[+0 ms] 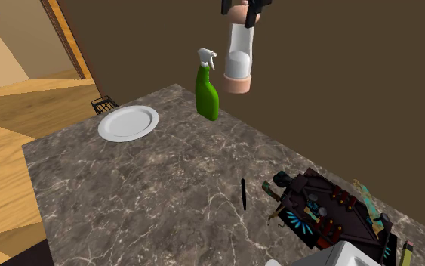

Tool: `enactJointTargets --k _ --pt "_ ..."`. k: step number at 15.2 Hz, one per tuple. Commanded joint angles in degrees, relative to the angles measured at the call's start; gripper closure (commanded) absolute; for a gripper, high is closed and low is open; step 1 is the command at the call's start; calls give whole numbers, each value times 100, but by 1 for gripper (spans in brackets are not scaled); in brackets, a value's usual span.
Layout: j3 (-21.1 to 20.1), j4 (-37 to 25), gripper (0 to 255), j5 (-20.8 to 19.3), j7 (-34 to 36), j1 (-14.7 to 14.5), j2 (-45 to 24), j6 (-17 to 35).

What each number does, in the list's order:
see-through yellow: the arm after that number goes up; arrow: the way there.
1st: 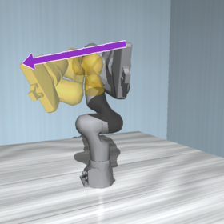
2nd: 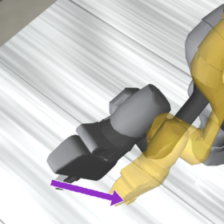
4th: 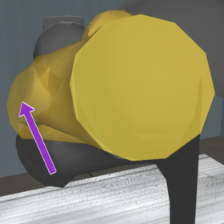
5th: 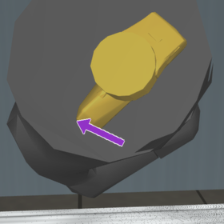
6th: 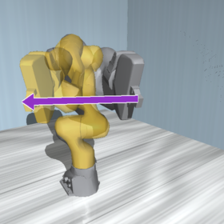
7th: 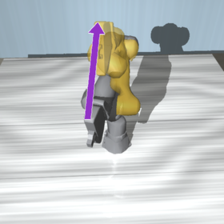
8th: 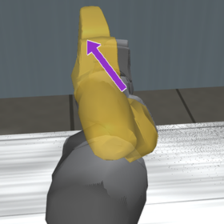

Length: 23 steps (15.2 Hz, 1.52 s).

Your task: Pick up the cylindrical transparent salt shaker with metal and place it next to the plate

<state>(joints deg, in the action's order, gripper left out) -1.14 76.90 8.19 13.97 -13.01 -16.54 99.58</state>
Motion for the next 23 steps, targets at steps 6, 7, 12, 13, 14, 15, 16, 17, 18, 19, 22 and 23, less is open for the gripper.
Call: enactJointTargets --k 6,7,12,13,14,15,16,17,18,19,22,23 --pt "-255 551 255 -153 727 -540 -43 705" --pt "-288 576 255 -178 832 -617 -85 786" --pt "-441 575 255 -317 1358 -1007 -381 1141" --pt "-466 549 255 -348 1463 -1087 -457 1202" --pt "-492 514 255 -380 1568 -1167 -538 1259" --pt "-516 470 255 -413 1673 -1247 -625 1312" --pt "-544 401 255 -457 1805 -1351 -743 1373" --pt "-542 469 255 -454 1798 -1351 -749 1447" --pt "-542 535 255 -452 1792 -1351 -756 1520" --pt "-541 599 255 -451 1786 -1350 -765 1592" --pt "-541 617 0 -447 1776 -1345 -753 1594" --pt "-459 807 0 -554 2121 -1419 -742 1774"
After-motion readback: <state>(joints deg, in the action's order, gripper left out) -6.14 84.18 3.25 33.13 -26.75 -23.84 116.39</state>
